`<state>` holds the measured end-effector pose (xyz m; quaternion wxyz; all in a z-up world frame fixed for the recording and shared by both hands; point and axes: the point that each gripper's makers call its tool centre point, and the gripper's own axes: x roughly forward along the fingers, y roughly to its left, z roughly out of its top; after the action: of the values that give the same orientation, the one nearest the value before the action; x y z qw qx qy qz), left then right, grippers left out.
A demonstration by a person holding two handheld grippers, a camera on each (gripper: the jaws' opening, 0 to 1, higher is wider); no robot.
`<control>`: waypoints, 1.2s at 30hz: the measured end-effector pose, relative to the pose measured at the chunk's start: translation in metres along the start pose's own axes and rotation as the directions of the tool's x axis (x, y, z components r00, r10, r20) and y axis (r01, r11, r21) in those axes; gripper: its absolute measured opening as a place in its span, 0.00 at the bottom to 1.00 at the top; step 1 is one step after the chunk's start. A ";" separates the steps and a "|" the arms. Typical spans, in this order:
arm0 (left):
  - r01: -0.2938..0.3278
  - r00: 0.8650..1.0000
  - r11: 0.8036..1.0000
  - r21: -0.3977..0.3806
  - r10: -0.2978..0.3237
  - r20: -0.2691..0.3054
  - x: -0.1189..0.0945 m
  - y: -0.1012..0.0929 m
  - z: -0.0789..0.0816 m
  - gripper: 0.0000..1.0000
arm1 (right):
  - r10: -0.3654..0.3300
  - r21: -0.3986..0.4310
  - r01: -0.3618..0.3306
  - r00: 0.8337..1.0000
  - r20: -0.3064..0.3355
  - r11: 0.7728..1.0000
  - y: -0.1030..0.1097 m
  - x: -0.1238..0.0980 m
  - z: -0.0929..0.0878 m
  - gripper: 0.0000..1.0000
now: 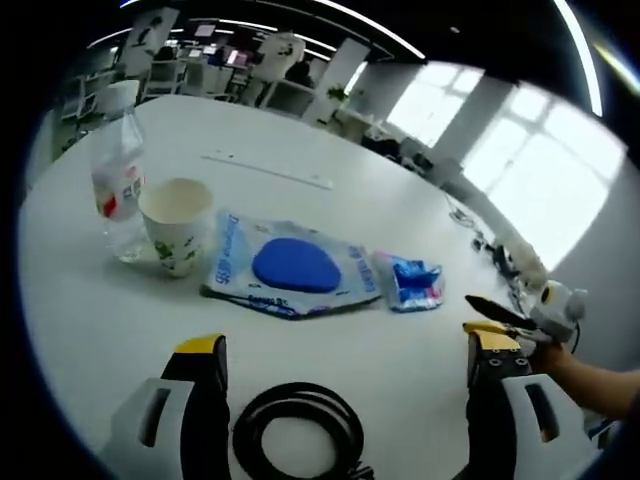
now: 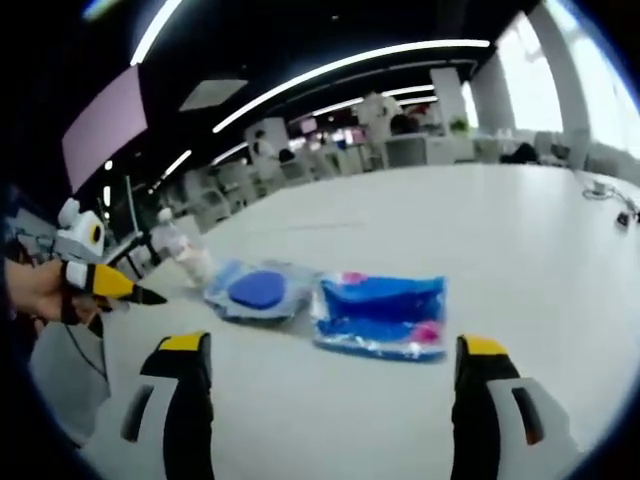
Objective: Arrange the tabletop items into an orderly group along one side of the table until the central work area is clear of visible clutter.
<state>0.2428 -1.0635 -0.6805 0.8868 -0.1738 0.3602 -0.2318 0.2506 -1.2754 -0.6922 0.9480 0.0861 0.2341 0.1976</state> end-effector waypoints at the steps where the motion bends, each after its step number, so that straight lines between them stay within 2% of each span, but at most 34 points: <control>1: -0.002 1.000 1.000 0.000 0.002 0.000 -0.002 0.002 0.000 1.00 | 0.000 0.001 0.000 1.000 0.003 1.000 0.002 0.000 0.001 0.99; 8: -0.023 1.000 0.999 -0.023 0.024 0.005 -0.018 0.024 -0.003 1.00 | 0.020 -0.004 -0.020 1.000 0.013 1.000 0.027 0.002 0.003 0.98; 17: 0.003 1.000 1.000 -0.009 -0.002 0.015 -0.021 0.023 0.002 1.00 | 0.005 -0.002 -0.005 1.000 0.023 1.000 0.037 -0.003 0.009 0.97; 24: 0.011 1.000 1.000 0.007 -0.011 -0.003 -0.027 0.029 -0.009 0.99 | 0.011 -0.007 -0.011 1.000 0.024 1.000 0.051 -0.009 0.008 0.96; 28: -0.008 1.000 0.998 0.069 0.010 -0.025 -0.034 0.037 -0.015 0.97 | 0.033 -0.004 -0.033 0.999 0.011 0.999 0.061 -0.005 0.002 0.95; 33: -0.025 0.999 0.996 0.090 0.028 -0.027 -0.041 0.049 -0.015 0.96 | 0.055 0.007 -0.055 0.998 -0.002 0.998 0.075 -0.001 -0.004 0.93; 36: -0.041 0.998 0.994 0.105 0.046 -0.042 -0.044 0.056 -0.018 0.95 | 0.082 0.006 -0.082 0.997 -0.012 0.997 0.090 0.006 -0.007 0.91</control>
<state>0.2175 -0.9960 -0.6948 0.8913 -0.1141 0.3706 -0.2349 0.2214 -1.1908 -0.6779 0.9374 0.0971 0.2369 0.2361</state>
